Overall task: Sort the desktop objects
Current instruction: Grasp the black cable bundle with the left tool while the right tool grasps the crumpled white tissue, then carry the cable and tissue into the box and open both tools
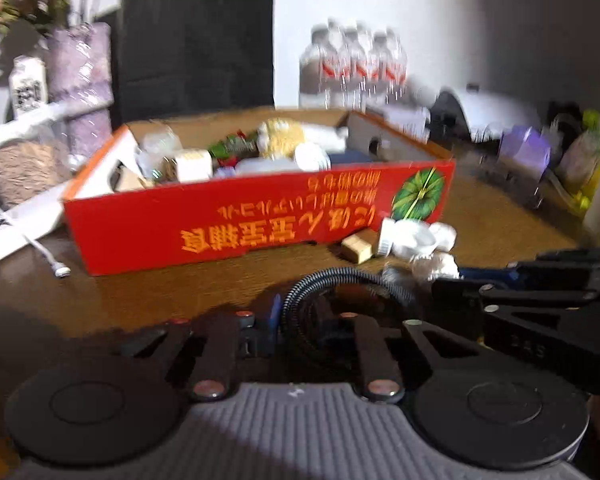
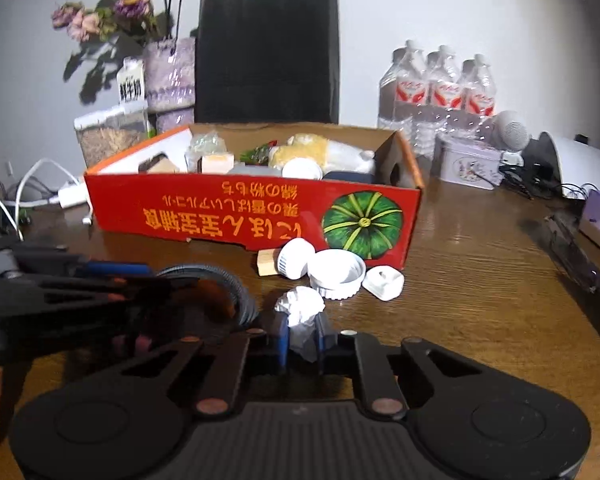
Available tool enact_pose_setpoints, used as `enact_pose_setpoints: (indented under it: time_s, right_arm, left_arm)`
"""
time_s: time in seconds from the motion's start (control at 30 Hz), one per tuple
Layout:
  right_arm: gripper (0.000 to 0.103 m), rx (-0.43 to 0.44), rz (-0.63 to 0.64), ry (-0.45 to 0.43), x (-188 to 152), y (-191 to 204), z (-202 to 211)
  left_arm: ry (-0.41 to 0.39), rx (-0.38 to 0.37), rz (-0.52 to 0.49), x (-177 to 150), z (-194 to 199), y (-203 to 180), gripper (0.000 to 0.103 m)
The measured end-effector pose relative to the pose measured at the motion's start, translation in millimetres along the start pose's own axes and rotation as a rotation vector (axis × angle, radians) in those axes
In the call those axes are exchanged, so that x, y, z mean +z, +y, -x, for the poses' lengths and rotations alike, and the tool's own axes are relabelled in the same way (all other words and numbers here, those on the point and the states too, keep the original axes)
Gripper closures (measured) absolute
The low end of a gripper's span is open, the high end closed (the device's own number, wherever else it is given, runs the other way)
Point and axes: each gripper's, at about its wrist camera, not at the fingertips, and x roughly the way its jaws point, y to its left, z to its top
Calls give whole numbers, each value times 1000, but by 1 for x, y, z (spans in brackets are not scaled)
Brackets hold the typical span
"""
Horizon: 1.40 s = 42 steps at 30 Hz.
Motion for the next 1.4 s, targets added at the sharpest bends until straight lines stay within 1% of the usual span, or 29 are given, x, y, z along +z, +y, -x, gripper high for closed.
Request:
enact_pose_setpoints:
  time_s: [0.07, 0.13, 0.2, 0.27, 0.3, 0.37, 0.4, 0.43, 0.53, 0.6, 0.7, 0.77, 0.87, 0.97, 1.03, 1.1, 1.2, 1.27, 1.3, 1.33, 1.37, 1.4]
  right_arm:
    - [90, -7, -10, -28, -3, 2, 11]
    - [90, -8, -8, -52, -6, 6, 24]
    - [91, -6, -11, -68, -11, 11, 38]
    - [91, 8, -23, -78, -19, 16, 56]
    - [91, 22, -30, -84, -24, 18, 66]
    - [91, 43, -29, -100, -35, 23, 85]
    - [91, 44, -25, -101, -40, 26, 93]
    - [91, 45, -22, -100, -44, 29, 99]
    - [91, 65, 4, -97, -53, 40, 115]
    - [91, 60, 28, -110, -53, 46, 123]
    - [91, 86, 22, -138, -47, 51, 137]
    - [91, 94, 29, -162, -39, 52, 144]
    - [91, 91, 45, -191, -23, 53, 142]
    - [91, 87, 45, -212, 2, 51, 132]
    - [91, 91, 48, -234, 23, 49, 124]
    - [91, 92, 51, -245, 49, 46, 113]
    - [91, 115, 38, -238, 96, 44, 85]
    - [91, 147, 12, -195, 128, 42, 52]
    - [91, 147, -6, -171, 141, 40, 35]
    - [91, 149, -7, -141, 155, 40, 15]
    - [91, 150, -7, -111, 165, 41, -3]
    - [91, 145, -15, -86, 175, 41, -23]
  left_arm:
    - [-66, 23, 0, -1, 20, -3, 93]
    - [-133, 61, -26, -3, 40, -9, 93]
    - [-180, 70, -46, -5, 61, -16, 93]
    - [-192, 56, -21, -7, 84, -16, 93]
    - [-194, 44, 6, -9, 95, -13, 94]
    - [-210, -1, 82, -17, 118, -5, 96]
    - [-216, -14, 114, -22, 129, -2, 98]
    - [-219, -12, 128, -26, 136, -1, 98]
    - [-229, 4, 111, -36, 154, -2, 98]
    - [-229, 5, 124, -39, 160, 1, 98]
    - [-228, 0, 159, -40, 166, 7, 98]
    - [-250, 6, 155, -37, 172, 10, 98]
    - [-280, 8, 122, -24, 172, 13, 98]
    - [-292, -3, 118, 0, 161, 25, 98]
    - [-301, -23, 121, 23, 154, 36, 98]
    - [-321, -28, 111, 50, 145, 47, 98]
    - [-339, -55, 108, 94, 127, 62, 98]
    - [-324, -88, 127, 125, 106, 73, 98]
    - [-310, -102, 145, 137, 93, 77, 98]
    - [-298, -109, 160, 146, 82, 81, 98]
    - [-277, -122, 155, 156, 67, 83, 98]
    - [-262, -114, 147, 163, 53, 84, 98]
